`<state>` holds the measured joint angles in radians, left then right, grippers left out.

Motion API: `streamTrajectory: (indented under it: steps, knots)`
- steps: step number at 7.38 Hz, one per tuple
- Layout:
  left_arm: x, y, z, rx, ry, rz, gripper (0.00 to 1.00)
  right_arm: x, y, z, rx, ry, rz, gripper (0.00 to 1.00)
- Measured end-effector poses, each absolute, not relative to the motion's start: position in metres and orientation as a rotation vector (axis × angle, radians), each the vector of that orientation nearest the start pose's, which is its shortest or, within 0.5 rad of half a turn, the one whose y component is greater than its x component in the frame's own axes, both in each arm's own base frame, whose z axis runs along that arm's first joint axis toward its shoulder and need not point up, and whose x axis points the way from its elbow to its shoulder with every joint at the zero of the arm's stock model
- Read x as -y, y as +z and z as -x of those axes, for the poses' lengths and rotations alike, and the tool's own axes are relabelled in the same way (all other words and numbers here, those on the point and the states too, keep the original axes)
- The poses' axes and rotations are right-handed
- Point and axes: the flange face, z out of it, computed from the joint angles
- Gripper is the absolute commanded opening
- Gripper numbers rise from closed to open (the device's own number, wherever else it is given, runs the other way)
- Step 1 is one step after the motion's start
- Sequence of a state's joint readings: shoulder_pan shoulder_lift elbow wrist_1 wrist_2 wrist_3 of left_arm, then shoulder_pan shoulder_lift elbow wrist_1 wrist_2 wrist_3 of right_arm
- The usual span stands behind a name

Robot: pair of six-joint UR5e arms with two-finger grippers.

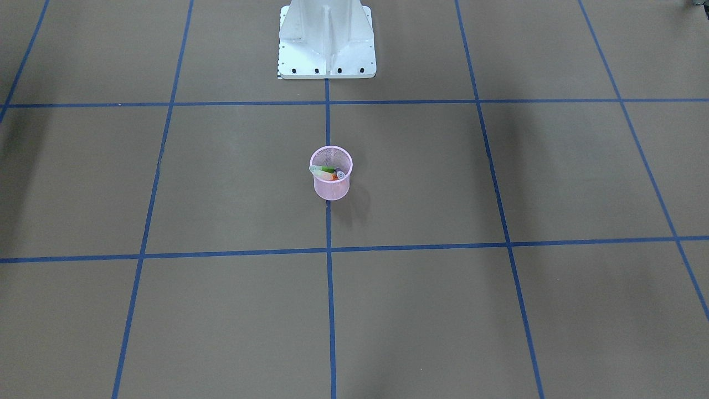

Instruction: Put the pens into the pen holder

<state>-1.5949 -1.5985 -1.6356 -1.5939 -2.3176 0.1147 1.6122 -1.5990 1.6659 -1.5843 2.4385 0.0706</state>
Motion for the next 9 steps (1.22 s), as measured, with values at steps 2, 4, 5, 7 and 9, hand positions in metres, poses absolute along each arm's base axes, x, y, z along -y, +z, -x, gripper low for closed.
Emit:
streamTrajectory:
  steps: [2,4,5,7,9]
  knots:
    - [0.508,0.611,0.078,-0.737,0.126,-0.161,1.0,0.479,0.619,-0.077,0.868,0.082,-0.039,1.0]
    - [0.508,0.612,0.077,-0.741,0.124,-0.156,1.0,0.476,0.621,-0.077,0.868,0.083,-0.036,1.0]
    - [0.507,0.613,0.076,-0.753,0.122,-0.15,1.0,0.475,0.622,-0.077,0.867,0.084,-0.034,1.0]
    - [0.503,0.617,0.075,-0.771,0.119,-0.141,1.0,0.47,0.628,-0.076,0.867,0.087,-0.023,0.99]
    - [0.501,0.619,0.075,-0.774,0.117,-0.137,1.0,0.466,0.631,-0.076,0.867,0.09,-0.017,0.99]
